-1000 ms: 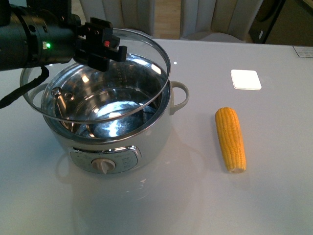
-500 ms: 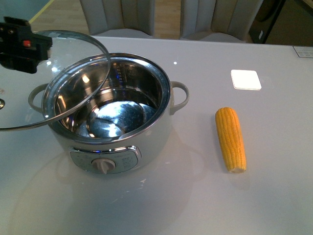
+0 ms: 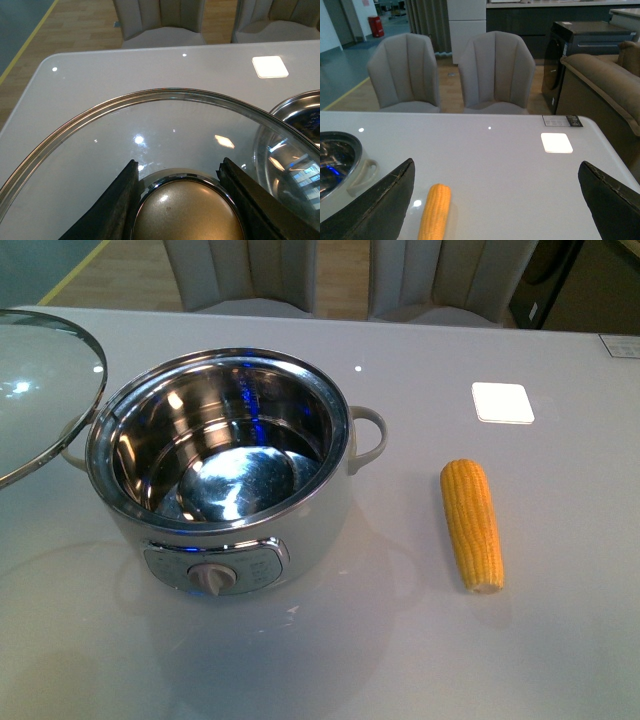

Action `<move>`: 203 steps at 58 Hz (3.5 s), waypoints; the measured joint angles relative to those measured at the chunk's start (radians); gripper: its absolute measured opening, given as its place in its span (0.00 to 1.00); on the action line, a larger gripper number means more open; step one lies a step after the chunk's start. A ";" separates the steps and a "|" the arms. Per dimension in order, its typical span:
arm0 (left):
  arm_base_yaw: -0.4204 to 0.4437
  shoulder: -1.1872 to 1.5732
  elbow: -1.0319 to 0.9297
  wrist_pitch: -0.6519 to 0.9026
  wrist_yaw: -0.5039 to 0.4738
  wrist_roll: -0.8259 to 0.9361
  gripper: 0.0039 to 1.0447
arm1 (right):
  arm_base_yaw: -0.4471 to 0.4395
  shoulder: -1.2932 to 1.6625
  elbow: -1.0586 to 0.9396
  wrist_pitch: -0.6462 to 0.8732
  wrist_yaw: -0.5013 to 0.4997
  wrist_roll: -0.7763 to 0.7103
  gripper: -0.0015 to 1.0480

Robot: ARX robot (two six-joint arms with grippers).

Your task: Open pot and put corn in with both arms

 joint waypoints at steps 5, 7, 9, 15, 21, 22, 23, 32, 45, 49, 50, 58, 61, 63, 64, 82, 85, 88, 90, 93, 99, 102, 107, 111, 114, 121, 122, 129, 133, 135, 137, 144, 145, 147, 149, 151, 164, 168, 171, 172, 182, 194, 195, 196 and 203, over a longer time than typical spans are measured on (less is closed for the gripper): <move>0.056 0.003 -0.007 0.012 0.030 0.029 0.41 | 0.000 0.000 0.000 0.000 0.000 0.000 0.92; 0.079 0.010 -0.010 0.019 0.035 0.041 0.41 | 0.000 0.000 0.000 0.000 0.000 0.000 0.92; 0.092 0.015 -0.010 0.021 0.043 0.051 0.41 | 0.000 0.000 0.000 0.000 0.000 0.000 0.92; 0.135 0.036 -0.010 0.027 0.063 0.077 0.41 | 0.000 0.000 0.000 0.000 0.000 0.000 0.92; 0.169 0.058 -0.010 0.036 0.079 0.093 0.41 | 0.000 0.000 0.000 0.000 0.000 0.000 0.92; 0.176 0.063 -0.010 0.039 0.082 0.098 0.41 | 0.000 0.000 0.000 0.000 0.000 0.000 0.92; 0.180 0.066 -0.010 0.041 0.083 0.100 0.41 | 0.000 0.000 0.000 0.000 0.000 0.000 0.92; 0.221 0.111 -0.010 0.072 0.101 0.124 0.41 | 0.000 0.000 0.000 0.000 0.000 0.000 0.92; 0.272 0.221 -0.005 0.133 0.123 0.142 0.41 | 0.000 0.000 0.000 0.000 0.000 0.000 0.92; 0.284 0.257 0.006 0.150 0.130 0.139 0.41 | 0.000 0.000 0.000 0.000 0.000 0.000 0.92; 0.287 0.266 0.010 0.154 0.132 0.139 0.41 | 0.000 0.000 0.000 0.000 0.000 0.000 0.92; 0.309 0.335 0.056 0.186 0.151 0.139 0.41 | 0.000 0.000 0.000 0.000 0.000 0.000 0.92; 0.315 0.373 0.077 0.198 0.154 0.139 0.41 | 0.000 0.000 0.000 0.000 0.000 0.000 0.92; 0.319 0.403 0.092 0.208 0.158 0.139 0.41 | 0.000 0.000 0.000 0.000 0.000 0.000 0.92; 0.321 0.416 0.098 0.212 0.160 0.139 0.41 | 0.000 0.000 0.000 0.000 0.000 0.001 0.92; 0.336 0.568 0.185 0.264 0.201 0.140 0.41 | 0.000 0.000 0.000 0.000 0.000 0.001 0.92; 0.337 0.591 0.200 0.270 0.208 0.147 0.41 | 0.000 0.000 0.000 0.000 0.000 0.001 0.92; 0.338 0.608 0.211 0.272 0.212 0.151 0.41 | 0.000 0.000 0.000 0.000 0.000 0.001 0.92; 0.339 0.623 0.219 0.276 0.215 0.153 0.41 | 0.000 0.000 0.000 0.000 0.000 0.001 0.92; 0.340 0.644 0.233 0.280 0.220 0.153 0.41 | 0.000 0.000 0.000 0.000 0.000 0.001 0.92; 0.340 0.686 0.255 0.296 0.240 0.151 0.41 | 0.000 0.000 0.000 0.000 0.000 0.001 0.92; 0.339 0.698 0.264 0.302 0.245 0.151 0.41 | 0.000 0.000 0.000 0.000 0.000 0.001 0.92; 0.336 0.718 0.282 0.311 0.251 0.151 0.41 | 0.000 0.000 0.000 0.000 0.000 0.001 0.92; 0.333 0.734 0.297 0.315 0.257 0.151 0.41 | 0.000 0.000 0.000 0.000 0.000 0.001 0.92; 0.333 0.745 0.307 0.319 0.262 0.151 0.41 | 0.000 0.000 0.000 0.000 0.000 0.001 0.92; 0.329 0.772 0.328 0.335 0.268 0.151 0.41 | 0.000 0.000 0.000 0.000 0.000 0.001 0.92; 0.329 0.774 0.330 0.336 0.269 0.150 0.41 | 0.000 0.000 0.000 0.000 0.000 0.001 0.92; 0.328 0.800 0.347 0.349 0.272 0.137 0.41 | 0.000 0.000 0.000 0.000 0.000 0.001 0.92; 0.328 0.813 0.356 0.355 0.278 0.128 0.41 | 0.000 0.000 0.000 0.000 0.000 0.001 0.92; 0.328 0.819 0.361 0.358 0.281 0.124 0.41 | 0.000 0.000 0.000 0.000 0.000 0.001 0.92; 0.328 0.825 0.366 0.360 0.283 0.121 0.41 | 0.000 0.000 0.000 0.000 0.000 0.001 0.92; 0.330 0.850 0.384 0.368 0.290 0.113 0.41 | 0.000 0.000 0.000 0.000 0.000 0.001 0.92; 0.331 0.854 0.387 0.370 0.293 0.112 0.41 | 0.000 0.000 0.000 0.000 0.000 0.001 0.92; 0.331 0.857 0.390 0.373 0.294 0.112 0.41 | 0.000 0.000 0.000 0.000 0.000 0.001 0.92; 0.332 0.862 0.394 0.375 0.296 0.109 0.41 | 0.000 0.000 0.000 0.000 0.000 0.001 0.92; 0.333 0.867 0.399 0.377 0.298 0.108 0.41 | 0.000 0.000 0.000 0.000 0.000 0.001 0.92; 0.334 0.888 0.419 0.395 0.308 0.105 0.41 | 0.000 0.000 0.000 0.000 0.000 0.001 0.92; 0.334 0.895 0.423 0.402 0.309 0.104 0.41 | 0.000 0.000 0.000 0.000 0.000 0.001 0.92; 0.335 0.902 0.428 0.412 0.310 0.102 0.41 | 0.000 0.000 0.000 0.000 0.000 0.001 0.92; 0.335 0.903 0.429 0.414 0.310 0.101 0.41 | 0.000 0.000 0.000 0.000 0.000 0.001 0.92; 0.335 0.914 0.437 0.427 0.312 0.101 0.41 | 0.000 0.000 0.000 0.000 0.000 0.001 0.92; 0.339 0.916 0.438 0.433 0.303 0.093 0.74 | 0.000 0.000 0.000 0.000 0.000 0.001 0.92; 0.340 0.916 0.438 0.433 0.303 0.093 0.76 | 0.000 0.000 0.000 0.000 0.000 0.001 0.92; 0.340 0.914 0.438 0.433 0.303 0.093 0.79 | 0.000 0.000 0.000 0.000 0.000 0.001 0.92; 0.341 0.900 0.424 0.432 0.306 0.088 0.95 | 0.000 0.000 0.000 0.000 0.000 0.001 0.92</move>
